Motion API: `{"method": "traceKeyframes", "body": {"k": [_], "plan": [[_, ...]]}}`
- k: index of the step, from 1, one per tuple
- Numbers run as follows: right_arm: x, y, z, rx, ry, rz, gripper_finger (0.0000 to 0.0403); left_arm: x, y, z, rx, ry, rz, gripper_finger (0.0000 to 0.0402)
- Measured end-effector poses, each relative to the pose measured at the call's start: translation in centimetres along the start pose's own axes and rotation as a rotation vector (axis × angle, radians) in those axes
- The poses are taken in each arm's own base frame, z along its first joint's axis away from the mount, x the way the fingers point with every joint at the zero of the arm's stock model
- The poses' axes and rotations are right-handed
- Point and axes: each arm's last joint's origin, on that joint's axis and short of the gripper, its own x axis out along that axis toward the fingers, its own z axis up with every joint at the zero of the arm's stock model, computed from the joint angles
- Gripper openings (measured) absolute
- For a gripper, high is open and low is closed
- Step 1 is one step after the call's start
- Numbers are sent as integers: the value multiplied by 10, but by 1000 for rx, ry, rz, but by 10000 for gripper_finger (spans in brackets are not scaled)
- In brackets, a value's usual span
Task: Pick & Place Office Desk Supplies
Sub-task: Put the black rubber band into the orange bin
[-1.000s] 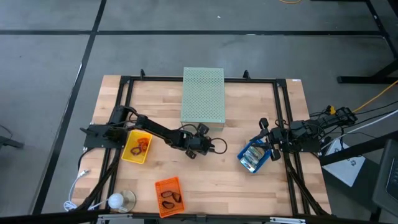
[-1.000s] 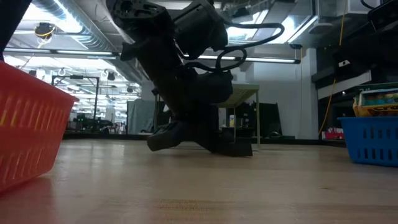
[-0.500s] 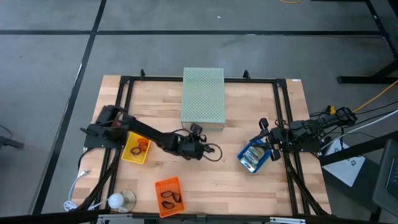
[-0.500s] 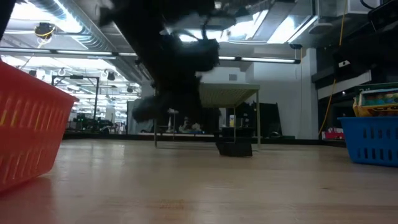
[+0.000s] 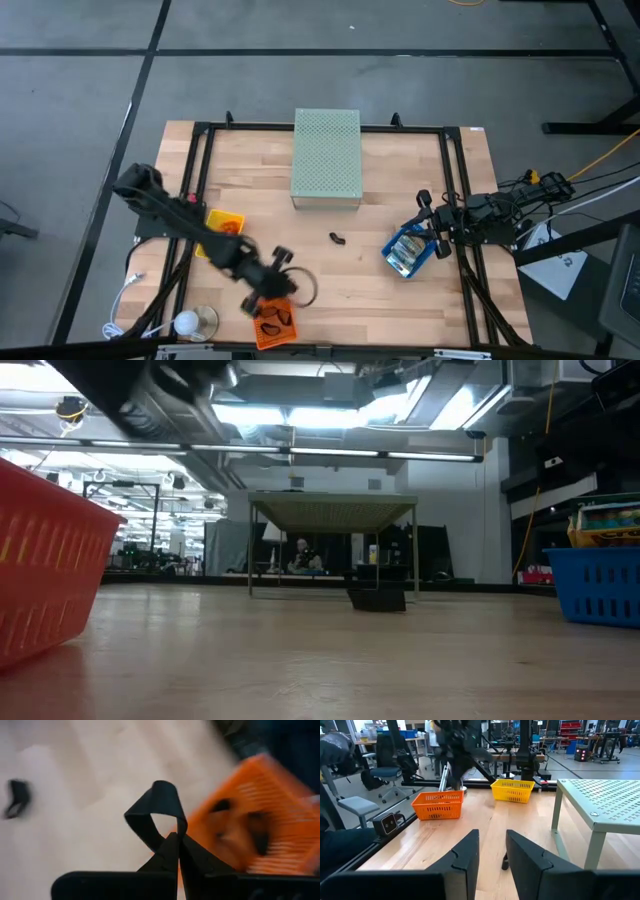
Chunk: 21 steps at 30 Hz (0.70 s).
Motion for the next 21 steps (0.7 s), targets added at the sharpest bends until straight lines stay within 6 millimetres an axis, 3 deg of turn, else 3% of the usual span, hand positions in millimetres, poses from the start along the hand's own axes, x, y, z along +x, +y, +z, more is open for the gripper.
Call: {"method": "traceKeyframes", "body": {"k": [4,8,21], "plan": [[0,0,0,3,0,0,98,-23,-33,-1,-38,-53,-80,2],[0,0,0,1,0,-3,98,-30,-49,-4,-60,-51,-129,2],[0,0,0,-10,0,-11,98,19,-42,-15,-86,127,-162,2]]}}
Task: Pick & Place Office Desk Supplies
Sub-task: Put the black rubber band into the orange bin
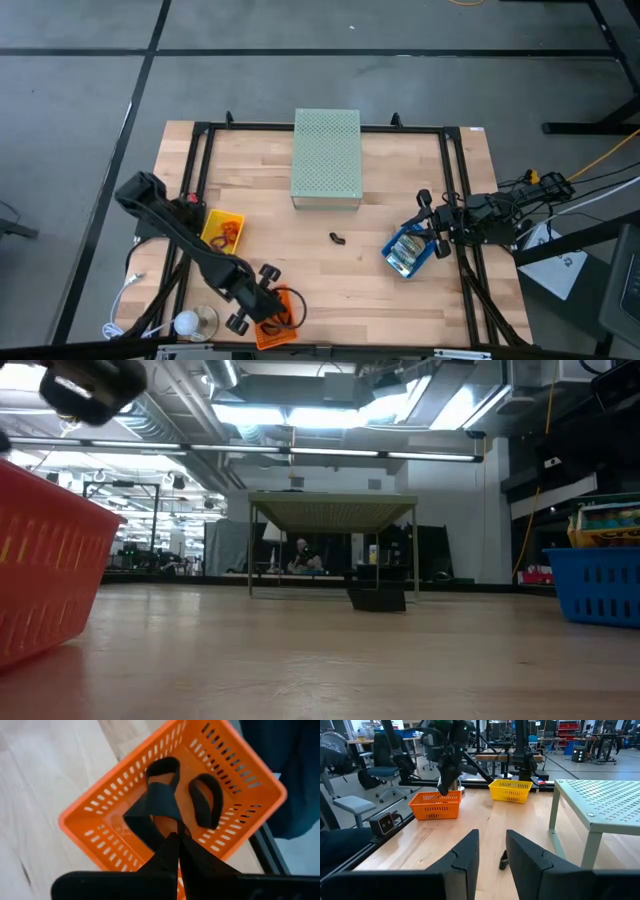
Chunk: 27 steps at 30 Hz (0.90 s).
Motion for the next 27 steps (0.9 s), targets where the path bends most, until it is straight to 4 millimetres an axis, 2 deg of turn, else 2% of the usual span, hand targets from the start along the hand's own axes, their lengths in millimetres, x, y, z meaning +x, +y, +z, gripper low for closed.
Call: {"method": "traceKeyframes", "body": {"k": [5,16,21,27], "plan": [[0,0,0,0,0,1,98,7,2,0,-52,9,44,18],[0,0,0,1,0,1,98,6,3,1,-69,1,62,134],[0,0,0,0,0,1,98,-1,0,14,33,-97,138,159],[0,0,0,0,0,1,98,-13,4,38,186,-279,347,164]]}}
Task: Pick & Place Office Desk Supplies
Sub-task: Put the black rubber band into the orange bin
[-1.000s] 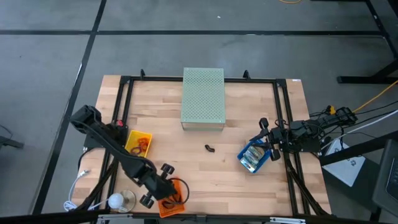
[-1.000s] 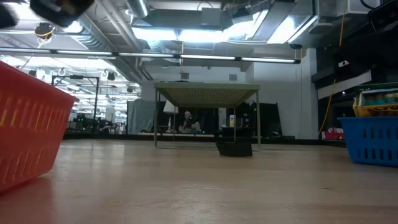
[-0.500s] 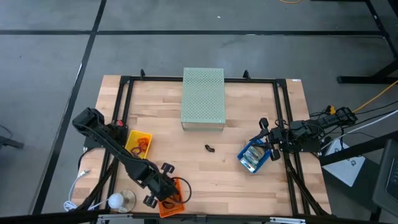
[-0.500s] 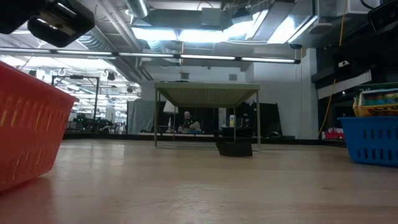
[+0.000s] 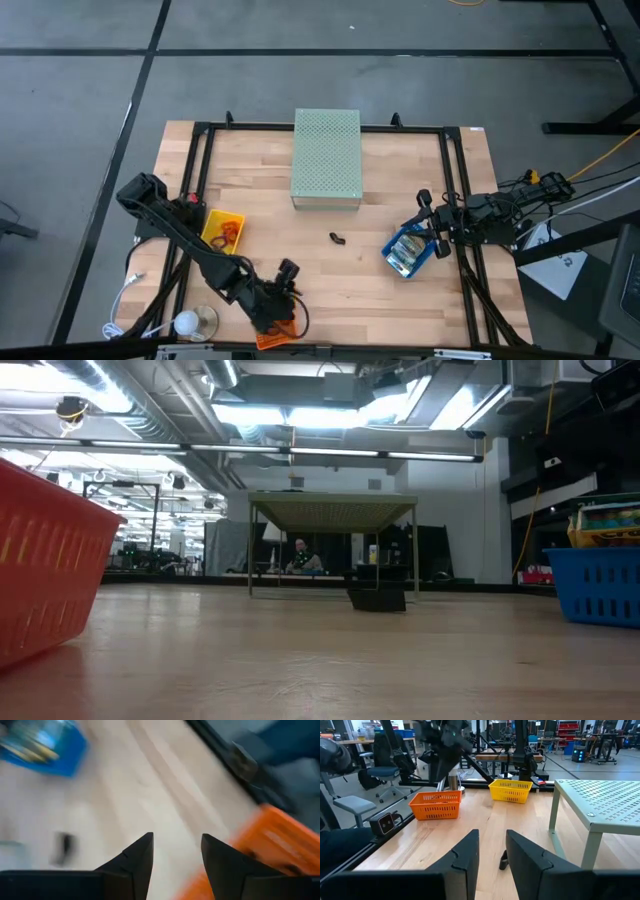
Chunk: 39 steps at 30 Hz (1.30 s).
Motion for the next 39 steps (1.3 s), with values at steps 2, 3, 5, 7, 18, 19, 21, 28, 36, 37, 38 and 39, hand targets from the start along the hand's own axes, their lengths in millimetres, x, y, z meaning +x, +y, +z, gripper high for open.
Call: {"method": "traceKeyframes", "body": {"k": [2,3,5,7,18,19,21,28,36,37,38,39], "plan": [[0,0,0,0,0,0,98,1,8,6,46,-43,86,164],[0,0,0,0,0,0,98,1,13,9,63,-60,123,164],[0,0,0,0,0,0,98,4,25,12,77,-88,176,164],[0,0,0,0,0,0,98,8,40,14,52,-106,197,164],[0,0,0,-8,0,0,98,43,127,1,-18,-135,198,161],[0,0,0,-11,0,0,98,48,133,-1,-22,-130,194,160],[0,0,0,-12,0,1,98,58,142,-9,-36,-100,178,160],[0,0,0,-15,1,1,98,101,165,-38,-41,-6,176,157],[0,0,0,-16,5,3,98,135,177,-65,-63,57,134,155],[0,0,-1,-16,7,3,98,138,178,-68,-72,62,123,155],[0,0,-1,-16,6,3,98,139,179,-70,-80,68,117,155],[0,0,0,-16,6,3,98,141,181,-73,-90,75,113,155]]}}
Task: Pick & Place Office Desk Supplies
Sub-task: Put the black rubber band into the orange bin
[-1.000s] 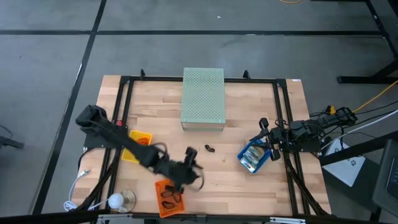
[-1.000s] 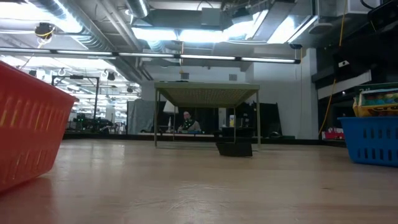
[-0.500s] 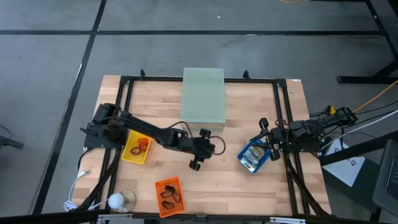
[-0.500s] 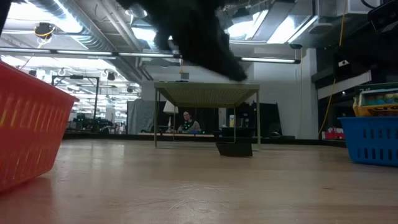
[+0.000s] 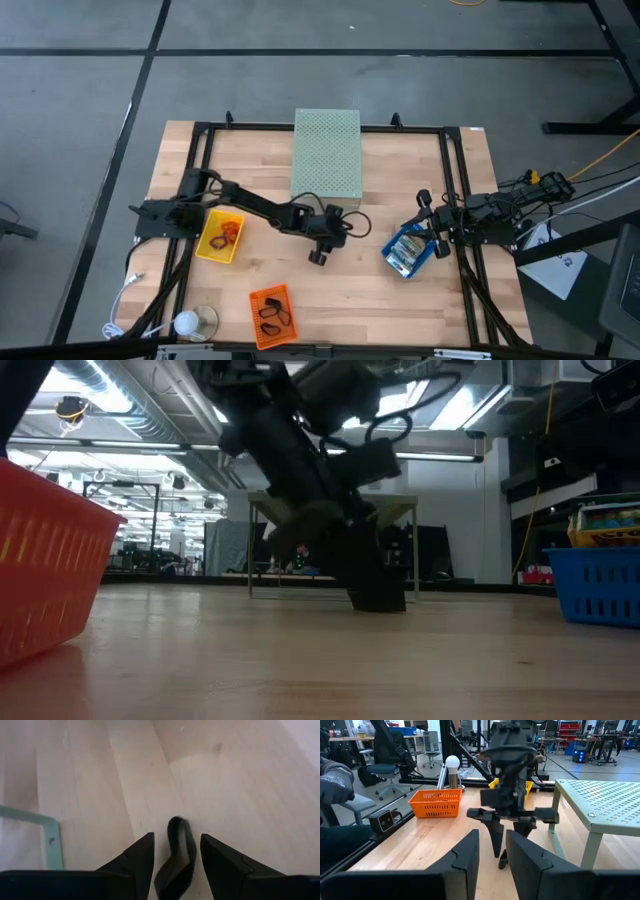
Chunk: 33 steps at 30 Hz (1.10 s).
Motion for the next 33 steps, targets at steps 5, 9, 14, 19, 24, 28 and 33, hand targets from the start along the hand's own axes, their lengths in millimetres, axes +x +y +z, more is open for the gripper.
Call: {"method": "traceKeyframes", "body": {"k": [5,9,14,19,24,28,33], "plan": [[0,0,0,0,0,0,98,4,8,-6,-52,9,-51,154],[0,0,0,0,0,0,98,4,8,-9,-60,21,-104,134],[0,0,0,0,0,-3,98,4,9,-12,-84,42,-113,82],[0,0,0,0,0,-4,98,3,9,-10,-87,35,-135,15],[0,0,0,-4,0,-3,98,-18,-2,9,-45,-14,-153,7],[1,0,-1,-5,7,-4,98,-60,-15,33,10,-92,-178,4],[1,0,-1,7,18,-4,98,-132,-37,57,76,-200,-224,3]]}}
